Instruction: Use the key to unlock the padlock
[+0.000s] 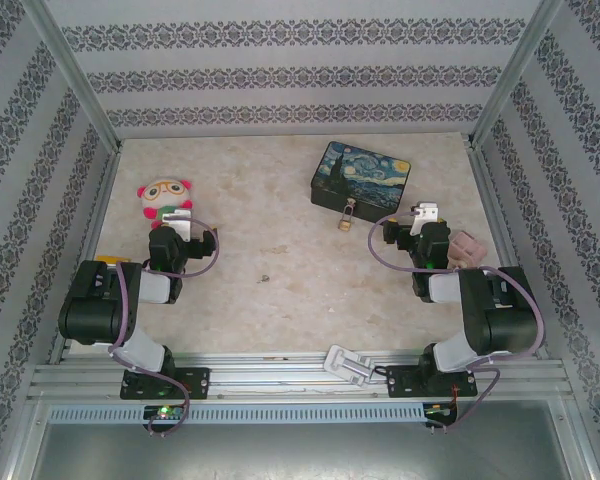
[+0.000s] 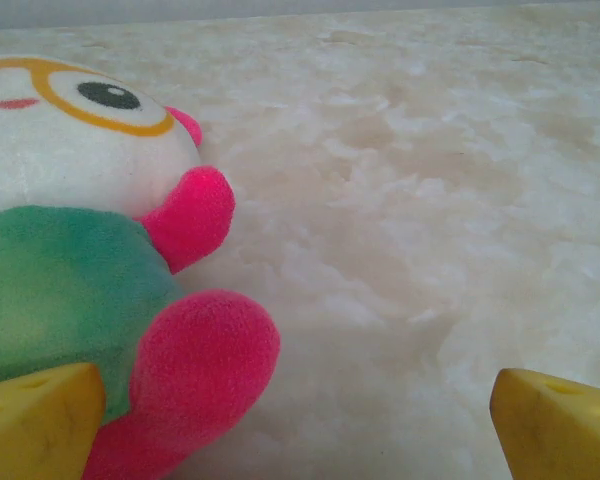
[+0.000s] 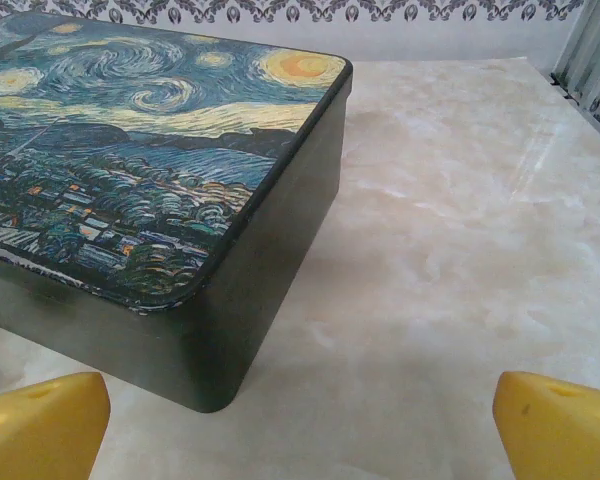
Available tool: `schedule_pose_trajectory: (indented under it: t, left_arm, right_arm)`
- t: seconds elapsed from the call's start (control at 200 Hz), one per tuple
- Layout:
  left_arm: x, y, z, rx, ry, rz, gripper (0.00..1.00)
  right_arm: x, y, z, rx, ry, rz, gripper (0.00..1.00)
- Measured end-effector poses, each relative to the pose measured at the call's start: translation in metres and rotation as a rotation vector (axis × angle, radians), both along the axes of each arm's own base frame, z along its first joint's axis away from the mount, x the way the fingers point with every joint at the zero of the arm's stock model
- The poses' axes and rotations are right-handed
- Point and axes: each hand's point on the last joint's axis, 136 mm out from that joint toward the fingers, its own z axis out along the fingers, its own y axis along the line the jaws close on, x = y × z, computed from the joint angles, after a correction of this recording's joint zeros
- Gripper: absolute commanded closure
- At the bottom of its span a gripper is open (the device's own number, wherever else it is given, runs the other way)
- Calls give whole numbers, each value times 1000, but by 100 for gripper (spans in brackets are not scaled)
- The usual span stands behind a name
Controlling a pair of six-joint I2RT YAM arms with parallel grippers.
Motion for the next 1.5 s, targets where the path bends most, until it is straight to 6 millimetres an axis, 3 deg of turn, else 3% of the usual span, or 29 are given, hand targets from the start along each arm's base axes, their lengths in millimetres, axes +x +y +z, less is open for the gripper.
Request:
schedule_pose_trajectory:
  t: [1.174, 1.349, 1.499]
  left_arm:
    - [0, 0, 1, 0, -2, 0, 1]
    - [0, 1, 29, 0, -67, 6, 1]
    - [-5, 4, 64, -6, -143, 27, 1]
  right_arm:
    - [0, 0, 0, 0, 0, 1, 2]
    - [0, 0, 3, 1, -6, 0, 2]
    - [-1, -3, 22, -3, -54, -18, 2]
